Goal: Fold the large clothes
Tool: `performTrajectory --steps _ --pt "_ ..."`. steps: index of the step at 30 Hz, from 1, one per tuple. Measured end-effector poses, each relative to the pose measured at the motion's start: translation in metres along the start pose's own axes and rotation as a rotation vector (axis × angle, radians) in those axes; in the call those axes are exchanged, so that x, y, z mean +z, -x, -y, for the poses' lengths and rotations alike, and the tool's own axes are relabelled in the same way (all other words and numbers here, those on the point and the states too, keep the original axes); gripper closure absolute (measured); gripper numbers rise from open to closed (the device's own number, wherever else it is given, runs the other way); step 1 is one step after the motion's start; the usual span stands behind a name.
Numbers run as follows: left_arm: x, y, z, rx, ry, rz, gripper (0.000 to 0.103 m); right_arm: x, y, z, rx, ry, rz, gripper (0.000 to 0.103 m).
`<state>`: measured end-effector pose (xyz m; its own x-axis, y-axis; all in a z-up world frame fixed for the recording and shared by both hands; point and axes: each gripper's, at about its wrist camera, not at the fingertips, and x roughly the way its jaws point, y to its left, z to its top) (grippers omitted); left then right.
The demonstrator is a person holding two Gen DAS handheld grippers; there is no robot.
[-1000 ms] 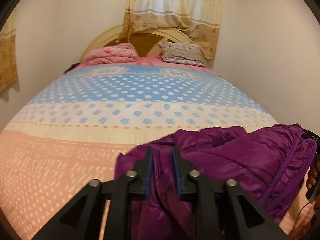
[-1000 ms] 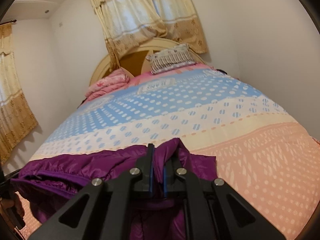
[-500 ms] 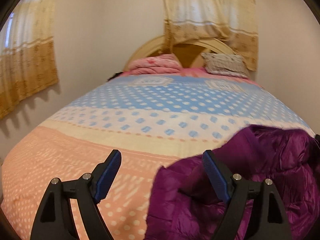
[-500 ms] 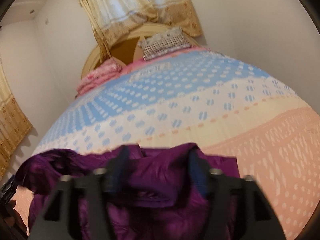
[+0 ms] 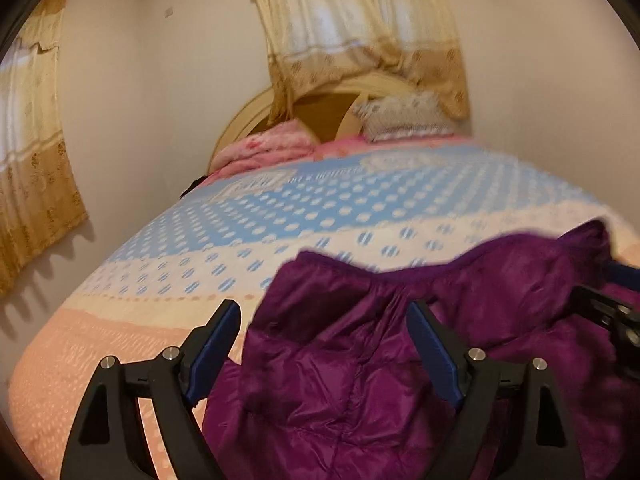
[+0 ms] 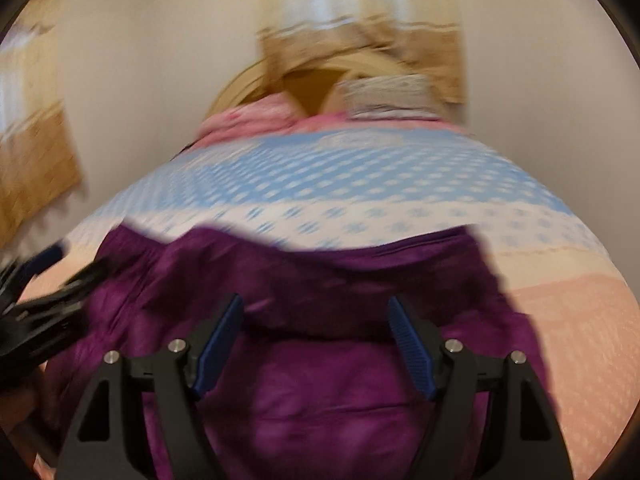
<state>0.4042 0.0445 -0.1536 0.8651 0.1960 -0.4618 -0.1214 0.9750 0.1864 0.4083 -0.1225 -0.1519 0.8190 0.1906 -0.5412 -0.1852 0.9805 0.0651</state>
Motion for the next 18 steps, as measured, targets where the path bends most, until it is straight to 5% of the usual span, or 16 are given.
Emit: performTrajectory --steps 8,18 --pt "-0.022 -0.061 -0.032 0.005 0.171 -0.182 0.018 -0.008 -0.047 0.028 -0.066 -0.091 -0.105 0.026" --pt "-0.034 -0.084 -0.025 -0.045 0.196 -0.261 0.018 -0.016 -0.065 0.035 -0.067 -0.125 -0.153 0.024"
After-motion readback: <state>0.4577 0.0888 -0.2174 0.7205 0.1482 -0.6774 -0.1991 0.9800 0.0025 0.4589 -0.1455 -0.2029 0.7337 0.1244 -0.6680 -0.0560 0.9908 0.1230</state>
